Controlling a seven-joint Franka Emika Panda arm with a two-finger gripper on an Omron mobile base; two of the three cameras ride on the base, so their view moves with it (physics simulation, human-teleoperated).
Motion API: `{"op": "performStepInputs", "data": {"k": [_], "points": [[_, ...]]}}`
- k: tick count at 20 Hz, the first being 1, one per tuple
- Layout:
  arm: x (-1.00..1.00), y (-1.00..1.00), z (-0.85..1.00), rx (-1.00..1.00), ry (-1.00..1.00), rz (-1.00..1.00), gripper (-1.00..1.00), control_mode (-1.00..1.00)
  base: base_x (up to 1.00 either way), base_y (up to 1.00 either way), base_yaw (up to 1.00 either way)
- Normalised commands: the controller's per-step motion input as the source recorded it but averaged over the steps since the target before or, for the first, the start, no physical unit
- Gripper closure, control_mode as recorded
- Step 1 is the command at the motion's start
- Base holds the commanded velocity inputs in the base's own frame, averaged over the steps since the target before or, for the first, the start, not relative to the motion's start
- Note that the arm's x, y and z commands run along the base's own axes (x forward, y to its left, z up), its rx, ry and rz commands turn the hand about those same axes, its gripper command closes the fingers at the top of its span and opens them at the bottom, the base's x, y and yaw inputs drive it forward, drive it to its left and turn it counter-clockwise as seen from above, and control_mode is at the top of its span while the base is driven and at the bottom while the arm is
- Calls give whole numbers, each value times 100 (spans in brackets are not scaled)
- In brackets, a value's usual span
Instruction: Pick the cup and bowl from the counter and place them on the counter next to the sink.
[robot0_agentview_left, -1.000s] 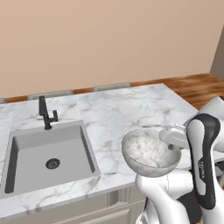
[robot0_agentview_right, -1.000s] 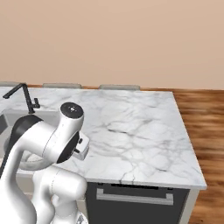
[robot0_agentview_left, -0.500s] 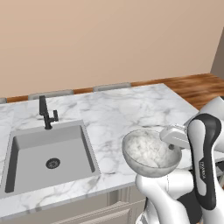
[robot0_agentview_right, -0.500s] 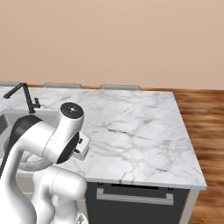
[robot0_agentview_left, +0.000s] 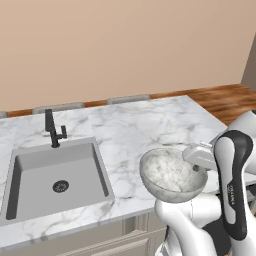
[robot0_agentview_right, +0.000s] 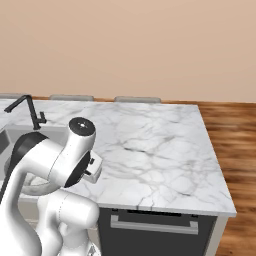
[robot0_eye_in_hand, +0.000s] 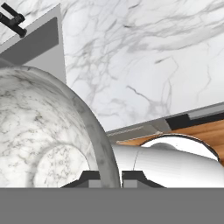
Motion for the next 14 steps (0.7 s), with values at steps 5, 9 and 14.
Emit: {"op": "performStepInputs", "data": {"k": [5,9,14], "points": [[45,22,0,0,0,-8,100,-100,0,0,0],[51,27,0,0,0,-10,100,-100,0,0,0],[24,3,0,3,-1,-2,100,-100,0,0,0]]}}
